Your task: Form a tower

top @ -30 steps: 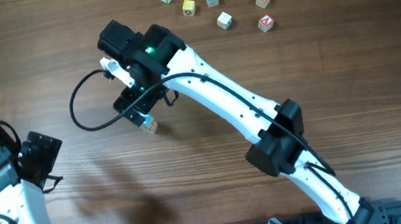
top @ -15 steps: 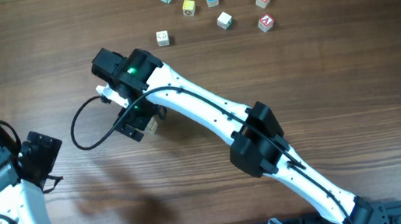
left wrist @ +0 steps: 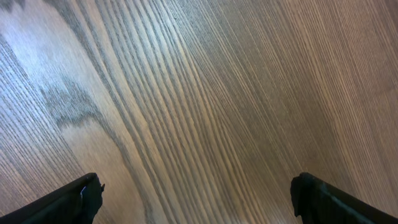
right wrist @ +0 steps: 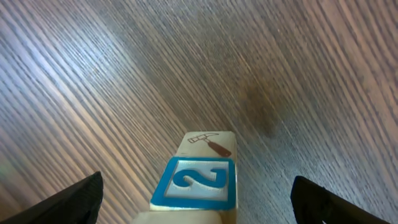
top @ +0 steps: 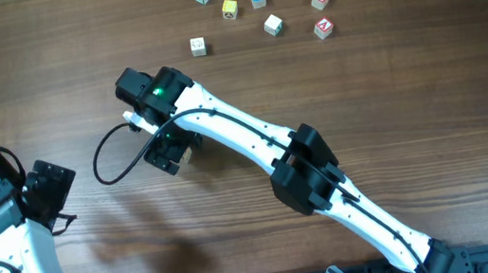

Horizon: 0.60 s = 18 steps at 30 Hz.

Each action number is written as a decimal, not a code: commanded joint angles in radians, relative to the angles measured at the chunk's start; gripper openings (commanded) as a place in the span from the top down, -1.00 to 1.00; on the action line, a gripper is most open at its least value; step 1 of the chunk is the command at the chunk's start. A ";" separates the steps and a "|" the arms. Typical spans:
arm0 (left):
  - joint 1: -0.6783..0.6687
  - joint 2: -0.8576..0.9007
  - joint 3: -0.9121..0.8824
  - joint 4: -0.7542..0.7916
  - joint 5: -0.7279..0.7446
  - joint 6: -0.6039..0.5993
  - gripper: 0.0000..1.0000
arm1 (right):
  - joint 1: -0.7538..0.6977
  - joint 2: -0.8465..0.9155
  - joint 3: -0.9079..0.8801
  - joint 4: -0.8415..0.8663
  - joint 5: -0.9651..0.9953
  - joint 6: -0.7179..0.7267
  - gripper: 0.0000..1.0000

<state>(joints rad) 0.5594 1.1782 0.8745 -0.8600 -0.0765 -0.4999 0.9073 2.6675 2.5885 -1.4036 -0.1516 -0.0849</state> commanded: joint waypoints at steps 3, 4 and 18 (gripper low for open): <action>0.006 -0.006 0.003 0.003 0.005 -0.010 -1.00 | 0.000 0.045 0.001 0.011 0.017 -0.017 -0.89; 0.006 -0.006 0.003 0.002 0.005 -0.010 -1.00 | 0.000 0.050 0.001 0.013 0.017 -0.017 -0.88; 0.006 -0.006 0.003 0.002 0.005 -0.010 -1.00 | 0.022 0.058 0.001 0.023 0.118 0.044 -0.55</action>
<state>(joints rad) 0.5594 1.1782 0.8745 -0.8600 -0.0765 -0.4999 0.9188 2.7007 2.5885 -1.3769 -0.0982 -0.0650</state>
